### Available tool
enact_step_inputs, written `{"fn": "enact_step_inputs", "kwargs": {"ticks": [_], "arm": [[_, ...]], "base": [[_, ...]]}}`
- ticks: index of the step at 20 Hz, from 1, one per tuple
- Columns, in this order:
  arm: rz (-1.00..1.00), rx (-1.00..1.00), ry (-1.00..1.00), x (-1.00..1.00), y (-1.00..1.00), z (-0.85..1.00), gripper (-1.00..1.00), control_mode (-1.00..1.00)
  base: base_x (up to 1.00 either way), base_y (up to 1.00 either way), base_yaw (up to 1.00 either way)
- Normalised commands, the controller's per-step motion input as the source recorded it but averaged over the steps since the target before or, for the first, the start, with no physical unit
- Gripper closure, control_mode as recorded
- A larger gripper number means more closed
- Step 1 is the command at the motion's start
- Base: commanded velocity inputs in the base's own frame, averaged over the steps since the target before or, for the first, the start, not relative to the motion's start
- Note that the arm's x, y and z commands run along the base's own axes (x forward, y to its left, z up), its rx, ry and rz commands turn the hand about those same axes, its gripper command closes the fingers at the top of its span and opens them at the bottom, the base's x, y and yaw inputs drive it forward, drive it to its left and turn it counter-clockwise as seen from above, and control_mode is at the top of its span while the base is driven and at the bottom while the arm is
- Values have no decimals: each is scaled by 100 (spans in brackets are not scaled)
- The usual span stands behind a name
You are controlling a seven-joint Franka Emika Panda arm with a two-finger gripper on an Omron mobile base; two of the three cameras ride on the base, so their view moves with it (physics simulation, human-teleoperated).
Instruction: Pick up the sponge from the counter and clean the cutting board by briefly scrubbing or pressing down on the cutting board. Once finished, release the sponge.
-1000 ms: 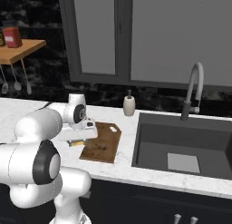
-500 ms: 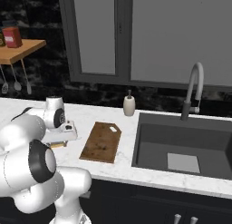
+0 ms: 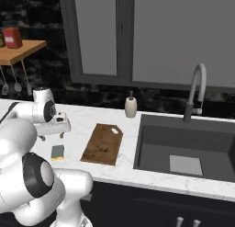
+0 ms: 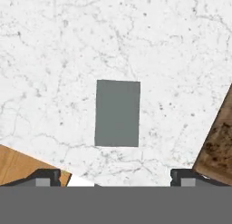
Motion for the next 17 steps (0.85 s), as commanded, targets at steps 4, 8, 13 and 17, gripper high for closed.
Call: {"fn": "enact_step_inputs", "kwargs": {"ticks": [4,8,13,17], "arm": [[0,0,-18,0,-2,97,-100,-100],[0,0,-15,0,-3,90,-100,-100],[-1,1,-20,-43,-21,88,-100,-100],[-6,4,-25,-98,-36,60,-100,-100]], "base": [[0,0,0],[0,0,0],[0,0,0],[0,0,0]]}}
